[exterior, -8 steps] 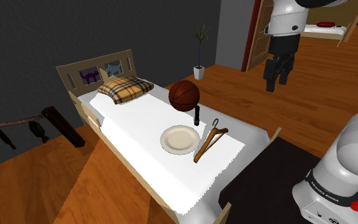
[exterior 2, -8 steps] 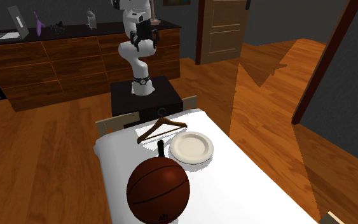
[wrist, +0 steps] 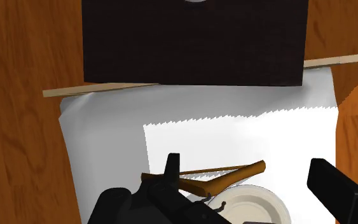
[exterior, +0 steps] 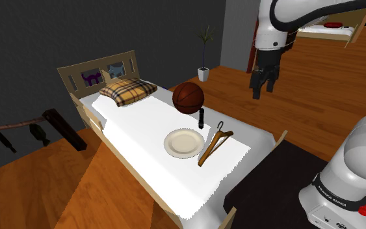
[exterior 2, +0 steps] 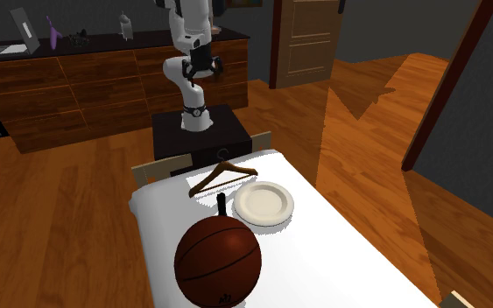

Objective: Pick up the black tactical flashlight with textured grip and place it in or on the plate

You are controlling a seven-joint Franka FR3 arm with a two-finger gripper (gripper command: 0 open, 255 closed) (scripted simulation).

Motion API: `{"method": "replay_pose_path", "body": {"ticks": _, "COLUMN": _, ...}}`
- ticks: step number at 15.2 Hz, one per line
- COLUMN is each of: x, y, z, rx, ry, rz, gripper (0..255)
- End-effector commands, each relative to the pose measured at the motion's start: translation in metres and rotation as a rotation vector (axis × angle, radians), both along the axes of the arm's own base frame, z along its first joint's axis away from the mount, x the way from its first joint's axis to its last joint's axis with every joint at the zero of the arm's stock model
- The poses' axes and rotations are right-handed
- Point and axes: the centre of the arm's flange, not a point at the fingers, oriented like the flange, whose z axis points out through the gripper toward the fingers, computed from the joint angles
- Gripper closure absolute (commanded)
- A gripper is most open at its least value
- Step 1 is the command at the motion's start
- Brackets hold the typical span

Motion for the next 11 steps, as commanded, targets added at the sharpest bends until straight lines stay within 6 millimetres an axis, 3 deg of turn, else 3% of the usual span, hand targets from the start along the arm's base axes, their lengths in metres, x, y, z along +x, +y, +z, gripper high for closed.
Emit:
{"method": "replay_pose_path", "body": {"ticks": 1, "x": 0.020, "y": -0.001, "z": -0.020, "rx": -0.002, "ry": -0.011, "rz": -0.005, "gripper": 0}}
{"method": "replay_pose_path", "body": {"ticks": 11, "x": 0.118, "y": -0.010, "z": -0.098, "rx": -0.009, "ry": -0.054, "rz": -0.027, "gripper": 0}}
